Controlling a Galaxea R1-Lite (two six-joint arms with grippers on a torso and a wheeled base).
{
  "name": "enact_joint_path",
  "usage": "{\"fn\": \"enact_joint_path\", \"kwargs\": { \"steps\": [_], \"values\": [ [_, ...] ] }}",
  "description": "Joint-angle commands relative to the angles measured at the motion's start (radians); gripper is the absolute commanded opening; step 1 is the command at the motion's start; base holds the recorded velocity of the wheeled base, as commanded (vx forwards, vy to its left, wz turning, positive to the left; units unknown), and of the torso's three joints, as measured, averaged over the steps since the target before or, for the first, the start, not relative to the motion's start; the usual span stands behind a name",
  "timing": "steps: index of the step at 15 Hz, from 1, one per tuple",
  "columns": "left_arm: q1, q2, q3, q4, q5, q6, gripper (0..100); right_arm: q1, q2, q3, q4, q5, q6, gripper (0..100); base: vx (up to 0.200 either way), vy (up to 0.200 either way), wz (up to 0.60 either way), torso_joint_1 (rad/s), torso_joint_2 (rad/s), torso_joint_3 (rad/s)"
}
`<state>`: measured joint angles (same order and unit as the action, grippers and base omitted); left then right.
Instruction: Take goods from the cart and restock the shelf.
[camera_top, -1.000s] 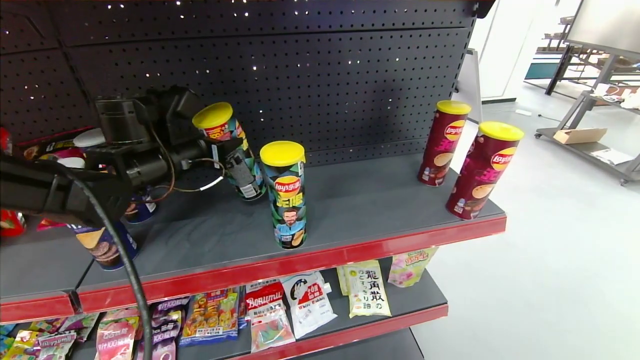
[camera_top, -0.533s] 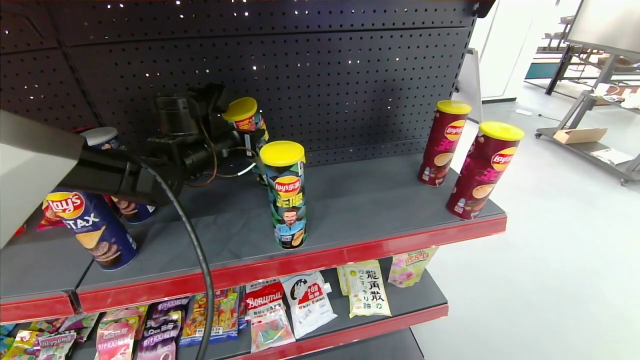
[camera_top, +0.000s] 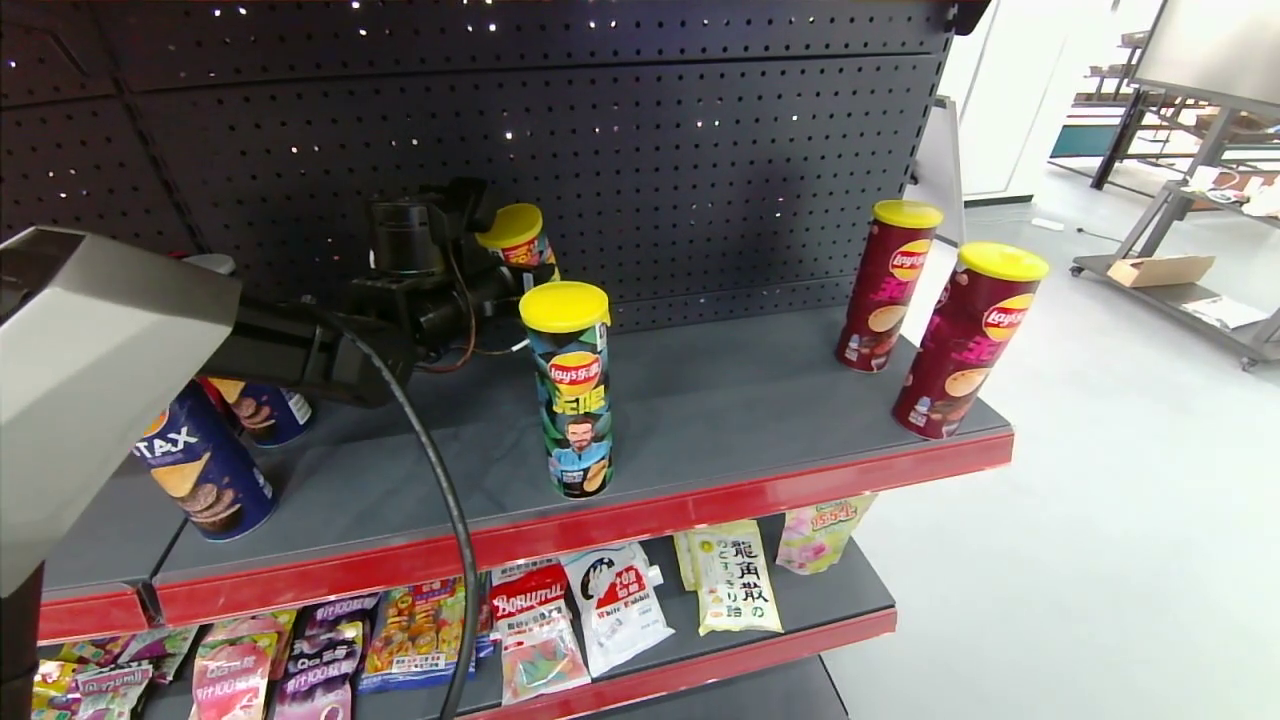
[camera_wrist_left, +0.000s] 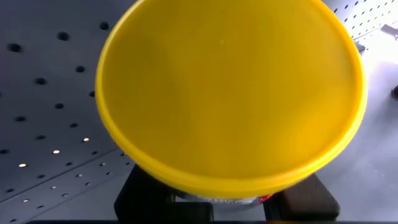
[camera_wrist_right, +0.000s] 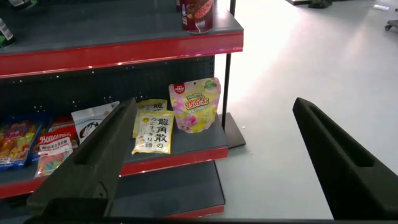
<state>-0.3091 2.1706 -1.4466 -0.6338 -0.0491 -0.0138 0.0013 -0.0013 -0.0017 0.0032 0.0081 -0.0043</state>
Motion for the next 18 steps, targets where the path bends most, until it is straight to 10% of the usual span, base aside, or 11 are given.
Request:
{"fn": "enact_joint_path", "kwargs": {
  "steps": [1, 18],
  "values": [
    [-0.01, 0.018, -0.017, 0.0, 0.003, -0.002, 0, 0.0, 0.001, 0.0, 0.0, 0.001, 0.0, 100, 0.0, 0.0, 0.0, 0.0, 0.0, 0.0],
    [-0.002, 0.063, -0.072, 0.033, 0.015, 0.008, 0, 0.0, 0.001, 0.0, 0.0, 0.001, 0.0, 100, 0.0, 0.0, 0.0, 0.0, 0.0, 0.0]
  ]
}}
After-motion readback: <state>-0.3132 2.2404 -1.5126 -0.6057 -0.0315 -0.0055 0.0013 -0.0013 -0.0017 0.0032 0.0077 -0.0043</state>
